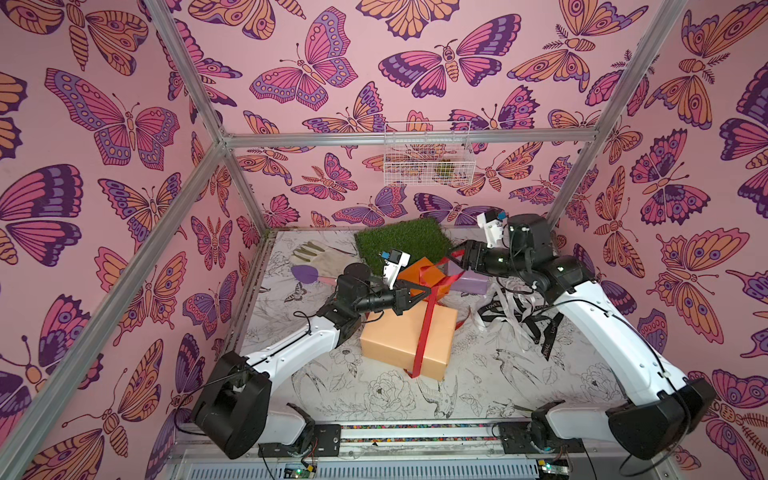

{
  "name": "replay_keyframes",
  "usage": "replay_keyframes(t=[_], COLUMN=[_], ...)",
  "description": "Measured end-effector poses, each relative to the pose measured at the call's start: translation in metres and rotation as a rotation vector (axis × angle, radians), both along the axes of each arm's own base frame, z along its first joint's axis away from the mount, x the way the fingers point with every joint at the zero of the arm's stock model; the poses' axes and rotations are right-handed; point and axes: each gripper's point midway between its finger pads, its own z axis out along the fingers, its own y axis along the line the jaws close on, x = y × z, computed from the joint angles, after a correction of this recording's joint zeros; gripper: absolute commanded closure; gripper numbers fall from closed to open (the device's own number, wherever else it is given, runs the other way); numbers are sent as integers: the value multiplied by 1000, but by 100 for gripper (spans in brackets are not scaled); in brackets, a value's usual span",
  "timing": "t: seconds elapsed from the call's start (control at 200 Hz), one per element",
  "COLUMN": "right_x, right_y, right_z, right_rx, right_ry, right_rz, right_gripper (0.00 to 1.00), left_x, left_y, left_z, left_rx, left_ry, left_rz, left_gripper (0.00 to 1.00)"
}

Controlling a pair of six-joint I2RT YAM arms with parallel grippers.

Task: Untie the ribbon bows on the gift boxes
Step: Pull the ribbon from the gift box.

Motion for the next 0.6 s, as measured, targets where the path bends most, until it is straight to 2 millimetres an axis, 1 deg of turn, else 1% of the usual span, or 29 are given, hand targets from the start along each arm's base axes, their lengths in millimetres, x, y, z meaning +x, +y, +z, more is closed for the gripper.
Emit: replay_keyframes(t=[0.015, 0.025, 0.065, 0.125, 0.185, 0.225, 0.275, 0.31, 0.411, 0.486, 0.541, 0.596], right_x=[0, -1, -6, -15, -29, -40, -53, -62, -81, -86, -85, -81], right_y=[-3, -5, -13, -24, -34, -38, -41, -41, -33, -22, -11, 1], right_z=[-6, -11, -28, -47, -59, -63, -61, -56, -41, -34, -30, -32], right_rx=[-17, -33, -90, -155, -200, -213, -208, -192, -143, -121, -111, -108], right_ry=[12, 20, 55, 93, 113, 109, 87, 49, -110, -218, -288, -353], right_rz=[-10, -12, -24, -37, -31, -18, 8, 32, 118, 191, 242, 298], right_gripper=[2, 0, 1, 1, 0, 1, 4, 5, 6, 6, 5, 3], left_x=[0, 0, 2, 4, 7, 8, 9, 10, 12, 13, 13, 13], left_y=[0, 1, 2, 2, 2, 2, 2, 2, 0, -1, -1, 0], left_z=[1, 2, 4, 7, 11, 12, 13, 13, 9, 3, 0, -2], left_rx=[-2, -3, -7, -7, -8, -10, -12, -13, -13, -4, 0, 3], left_ry=[6, 6, 23, 43, 61, 74, 91, 105, 149, 190, 210, 225], left_rz=[4, 6, 19, 35, 49, 56, 61, 62, 65, 69, 70, 71], left_gripper=[100, 100, 100, 100, 100, 100, 100, 100, 100, 100, 100, 100])
